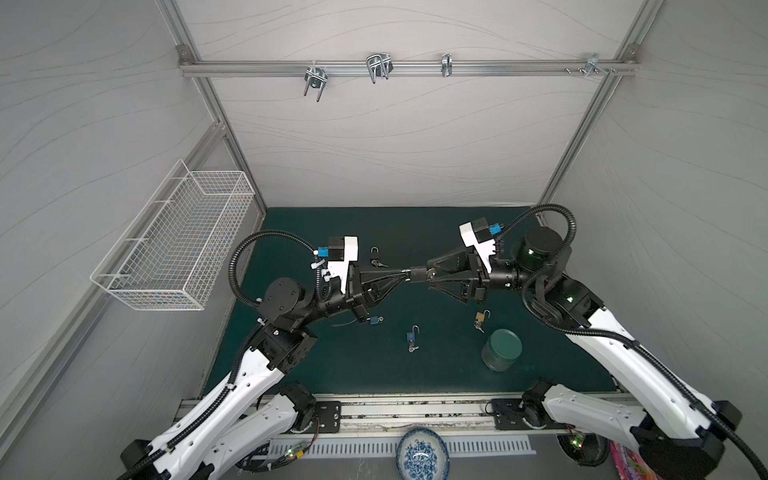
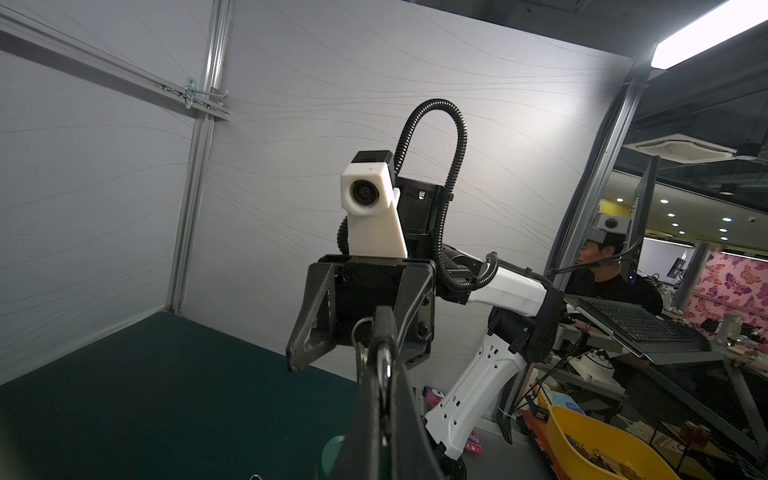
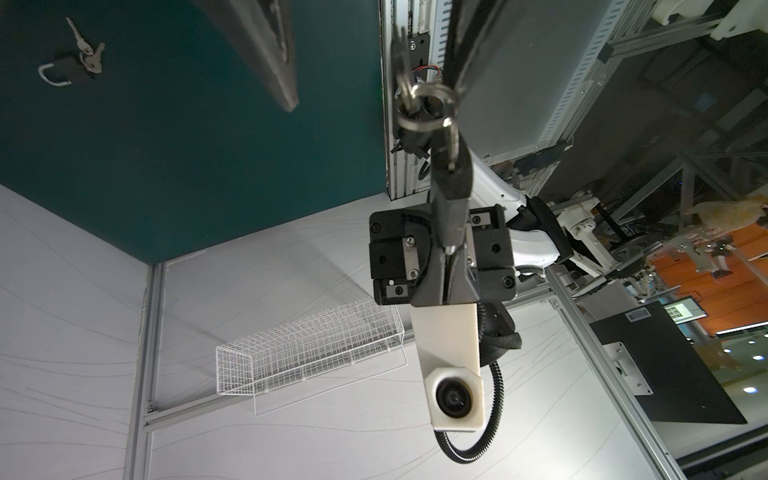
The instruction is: Lock with the key
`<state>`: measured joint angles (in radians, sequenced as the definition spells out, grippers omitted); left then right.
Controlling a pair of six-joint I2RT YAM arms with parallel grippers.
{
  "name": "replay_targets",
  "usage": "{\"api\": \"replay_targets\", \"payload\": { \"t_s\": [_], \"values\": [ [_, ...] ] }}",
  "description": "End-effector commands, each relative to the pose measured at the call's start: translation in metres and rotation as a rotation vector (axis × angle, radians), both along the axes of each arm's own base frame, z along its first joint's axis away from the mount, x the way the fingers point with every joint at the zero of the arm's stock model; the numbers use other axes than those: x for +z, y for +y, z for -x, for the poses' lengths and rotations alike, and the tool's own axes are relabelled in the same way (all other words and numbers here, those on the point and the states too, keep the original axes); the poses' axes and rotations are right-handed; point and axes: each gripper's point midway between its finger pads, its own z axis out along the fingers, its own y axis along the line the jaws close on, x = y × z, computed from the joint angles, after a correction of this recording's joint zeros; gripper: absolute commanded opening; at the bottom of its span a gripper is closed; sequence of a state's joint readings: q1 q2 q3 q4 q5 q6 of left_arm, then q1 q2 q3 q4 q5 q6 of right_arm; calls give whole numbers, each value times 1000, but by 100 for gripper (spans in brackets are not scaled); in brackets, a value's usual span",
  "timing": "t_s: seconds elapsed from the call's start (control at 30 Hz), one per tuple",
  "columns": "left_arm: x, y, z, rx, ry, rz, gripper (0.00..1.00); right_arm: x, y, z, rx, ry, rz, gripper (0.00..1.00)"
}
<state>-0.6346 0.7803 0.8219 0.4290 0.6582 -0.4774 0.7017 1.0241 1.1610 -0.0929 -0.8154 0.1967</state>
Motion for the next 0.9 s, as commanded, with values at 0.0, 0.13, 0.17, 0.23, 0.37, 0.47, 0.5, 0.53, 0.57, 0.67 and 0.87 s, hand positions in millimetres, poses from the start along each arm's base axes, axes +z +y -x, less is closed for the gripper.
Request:
{"api": "replay_targets", "payload": {
  "t_s": [0.0,0.13,0.17,0.23,0.37,0.47,0.5,0.53,0.57,0.67,0.87],
  "values": [
    [23,9,7,6,-60,74,0,8,1,6,48,-29,-35,50],
    [24,9,7,5,-58,78,0,5,1,7,55,-24,-35,42],
    [24,10,7,6,-61,79,0,5,1,7,55,-26,-36,39],
    [22,10,6,10,-57,81,0,5,1,8,61,-25,-39,36],
    [23,10,5,7,-51,88,0,9,1,10,74,-23,-52,27],
    [23,10,5,7,-50,89,0,11,1,12,79,-25,-57,22],
    [23,10,5,8,-49,88,0,11,0,12,80,-25,-57,20],
    [23,10,5,10,-51,87,0,11,0,12,80,-26,-58,18],
    [23,10,5,11,-52,86,0,11,0,12,80,-26,-57,16],
    [24,11,4,15,-53,90,0,10,0,13,81,-25,-57,12],
    [26,10,5,6,-55,87,0,11,1,14,82,-42,-59,29]
  ]
}}
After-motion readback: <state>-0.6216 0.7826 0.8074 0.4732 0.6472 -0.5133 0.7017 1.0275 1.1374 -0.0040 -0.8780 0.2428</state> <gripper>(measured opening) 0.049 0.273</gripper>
